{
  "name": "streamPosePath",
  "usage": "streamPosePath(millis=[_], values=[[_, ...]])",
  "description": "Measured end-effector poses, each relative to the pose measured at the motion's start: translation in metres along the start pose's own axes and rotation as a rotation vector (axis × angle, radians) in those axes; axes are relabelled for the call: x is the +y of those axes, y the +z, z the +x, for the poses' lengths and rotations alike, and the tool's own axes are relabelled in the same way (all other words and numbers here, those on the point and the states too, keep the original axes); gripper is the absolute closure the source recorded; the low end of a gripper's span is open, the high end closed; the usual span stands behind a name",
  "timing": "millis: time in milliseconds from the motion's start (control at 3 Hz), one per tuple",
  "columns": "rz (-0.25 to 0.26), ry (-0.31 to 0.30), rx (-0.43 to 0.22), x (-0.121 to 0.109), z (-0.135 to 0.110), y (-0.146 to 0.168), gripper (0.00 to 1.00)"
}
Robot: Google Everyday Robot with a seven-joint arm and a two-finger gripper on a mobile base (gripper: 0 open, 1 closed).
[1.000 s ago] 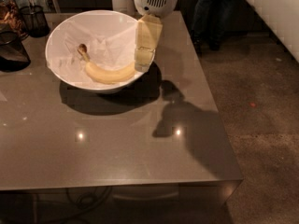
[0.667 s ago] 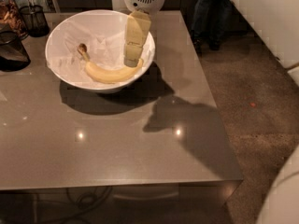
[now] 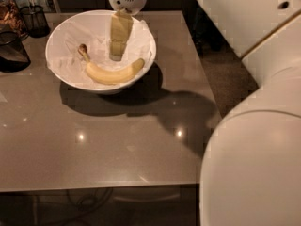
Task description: Pick banana from white bowl
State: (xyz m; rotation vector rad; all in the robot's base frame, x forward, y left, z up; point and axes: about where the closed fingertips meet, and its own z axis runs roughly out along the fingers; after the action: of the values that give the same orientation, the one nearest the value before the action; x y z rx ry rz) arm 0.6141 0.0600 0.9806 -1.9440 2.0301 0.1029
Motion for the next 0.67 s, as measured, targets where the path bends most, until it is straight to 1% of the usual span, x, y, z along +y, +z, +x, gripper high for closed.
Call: streamPosePath(millis=[333, 667], values=[[-0.024, 0.003, 0.008, -0.008, -0.011, 0.018, 0.15], [-0.049, 0.026, 0.048, -0.011, -0.014, 0.044, 0.21]])
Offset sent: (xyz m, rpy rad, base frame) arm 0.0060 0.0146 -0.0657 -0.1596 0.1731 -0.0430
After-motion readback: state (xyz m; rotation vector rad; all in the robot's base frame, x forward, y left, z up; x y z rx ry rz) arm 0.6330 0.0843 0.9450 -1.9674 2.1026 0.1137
